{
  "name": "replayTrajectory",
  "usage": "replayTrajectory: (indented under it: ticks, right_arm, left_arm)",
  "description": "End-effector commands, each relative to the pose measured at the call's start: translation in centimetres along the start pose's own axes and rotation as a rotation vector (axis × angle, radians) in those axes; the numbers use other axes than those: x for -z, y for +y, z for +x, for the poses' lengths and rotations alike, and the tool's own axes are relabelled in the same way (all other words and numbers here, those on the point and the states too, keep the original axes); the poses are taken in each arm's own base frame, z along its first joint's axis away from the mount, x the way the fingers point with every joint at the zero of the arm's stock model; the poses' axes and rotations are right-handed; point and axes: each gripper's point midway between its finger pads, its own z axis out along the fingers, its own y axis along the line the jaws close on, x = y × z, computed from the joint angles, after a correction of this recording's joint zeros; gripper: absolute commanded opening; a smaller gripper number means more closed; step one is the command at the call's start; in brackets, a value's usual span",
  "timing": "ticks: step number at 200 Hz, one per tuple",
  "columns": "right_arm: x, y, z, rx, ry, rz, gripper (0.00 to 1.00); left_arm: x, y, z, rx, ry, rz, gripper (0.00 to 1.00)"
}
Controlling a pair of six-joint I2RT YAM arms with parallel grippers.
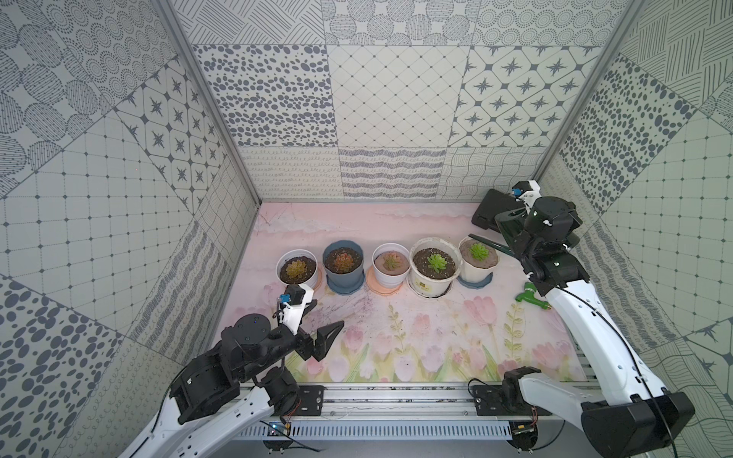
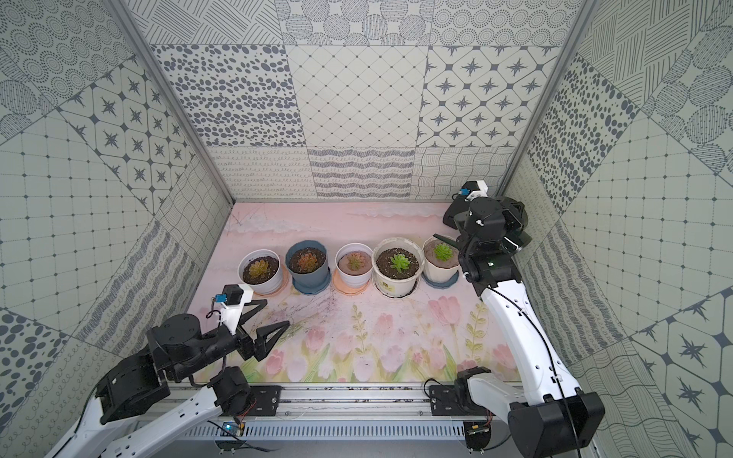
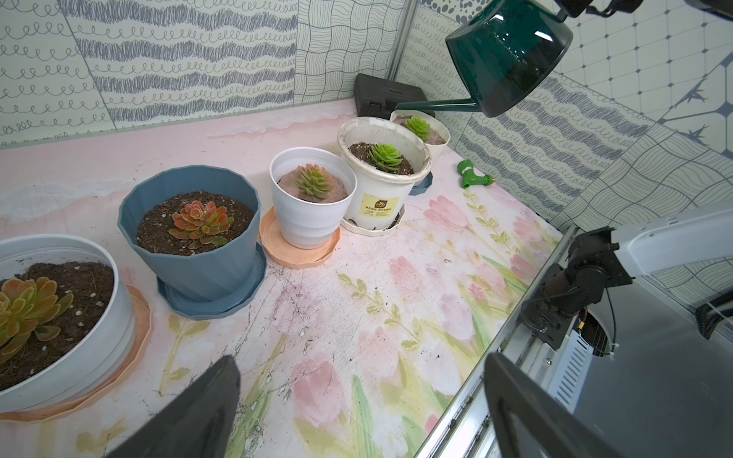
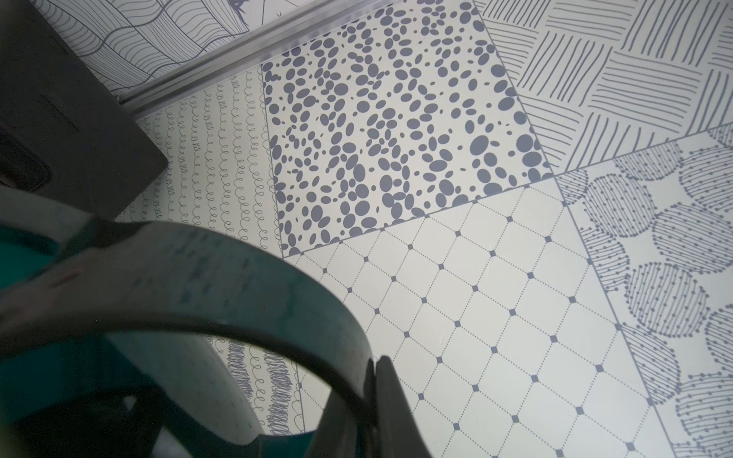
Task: Water the succulent around the soil edge
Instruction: Water the soil of the potted plant with water.
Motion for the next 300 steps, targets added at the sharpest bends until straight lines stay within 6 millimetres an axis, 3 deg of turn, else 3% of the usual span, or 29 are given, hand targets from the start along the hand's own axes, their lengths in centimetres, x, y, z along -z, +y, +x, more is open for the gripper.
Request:
replayTrajectory:
  ticks: [1, 133, 172, 242, 300]
  right_arm:
    - [1.1, -4.1, 0.4, -0.134, -0.016, 0.067, 0.00]
    - [0.5, -2.1, 0.4, -0.040, 0.003, 0.046, 0.00]
    - [-0.1, -3.4, 1.5, -0.050, 0.043, 0.075, 0.00]
    - [0.1, -3.5, 3.1, -0.008, 0.065, 0.088, 0.00]
    - [2.0, -3.8, 6.8, 0.061, 0.085, 0.112, 0.00]
  left_arm:
    - [-0.1, -0.1, -0.4, -0.015, -0.018, 0.006, 0.99]
    - [0.0, -0.1, -0.4, -0.012, -0.019, 0.007, 0.99]
    - [0.0, -0.1, -0.4, -0.012, -0.020, 0.006, 0.99]
    - [0.0, -0.2, -0.4, -0.011, -0.019, 0.011, 0.99]
    - [0.1, -0.4, -0.5, -0.013, -0.026, 0.025, 0.99]
